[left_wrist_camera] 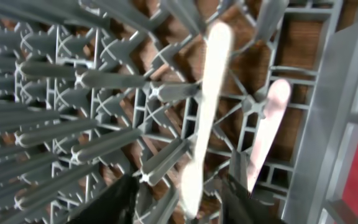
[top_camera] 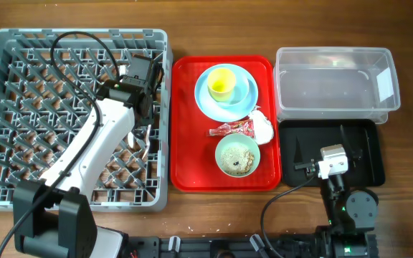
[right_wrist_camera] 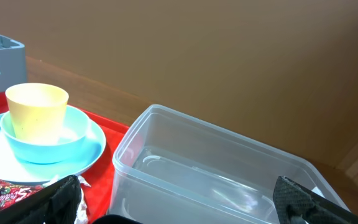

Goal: Sort waste into correct bins and load items into the dishwasher rack

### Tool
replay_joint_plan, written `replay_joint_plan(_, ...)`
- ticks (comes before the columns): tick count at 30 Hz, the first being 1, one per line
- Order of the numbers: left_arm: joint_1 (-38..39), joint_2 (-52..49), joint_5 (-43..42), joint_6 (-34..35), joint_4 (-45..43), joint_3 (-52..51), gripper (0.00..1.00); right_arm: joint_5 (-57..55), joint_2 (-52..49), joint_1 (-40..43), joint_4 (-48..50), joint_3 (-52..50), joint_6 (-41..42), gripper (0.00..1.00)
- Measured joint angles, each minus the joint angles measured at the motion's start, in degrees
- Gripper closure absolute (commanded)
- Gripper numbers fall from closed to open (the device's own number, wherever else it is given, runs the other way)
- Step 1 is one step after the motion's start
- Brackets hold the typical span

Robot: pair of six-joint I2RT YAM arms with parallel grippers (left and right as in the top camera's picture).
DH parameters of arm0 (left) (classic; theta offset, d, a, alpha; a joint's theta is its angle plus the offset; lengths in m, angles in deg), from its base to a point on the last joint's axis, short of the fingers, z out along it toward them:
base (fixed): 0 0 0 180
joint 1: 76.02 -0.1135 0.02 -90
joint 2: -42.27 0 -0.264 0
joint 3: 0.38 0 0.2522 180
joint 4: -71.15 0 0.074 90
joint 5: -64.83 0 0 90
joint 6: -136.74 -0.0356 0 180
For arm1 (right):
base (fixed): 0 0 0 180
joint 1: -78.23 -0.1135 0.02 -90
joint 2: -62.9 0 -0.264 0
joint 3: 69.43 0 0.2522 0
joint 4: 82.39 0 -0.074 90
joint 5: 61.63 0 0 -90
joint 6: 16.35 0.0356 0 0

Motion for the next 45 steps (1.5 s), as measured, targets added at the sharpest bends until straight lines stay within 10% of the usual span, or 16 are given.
replay_joint_plan(7,-3.0,1.0,-7.8,0.1,-0.6,2.3,0.0,0.0,0.0,0.0,0.0,0.0,0.0,0.0)
replay_joint_plan(23,-35.8,13.8,-28.6,7.2,-1.0,8.4,0.0,0.0,0.0,0.0,0.0,0.0,0.0,0.0)
replay_joint_plan(45,-37.4,13.8,-29.0,7.7,-1.0,8.4,0.0,0.1,0.0,0.0,1.1,0.0,-1.1,0.0)
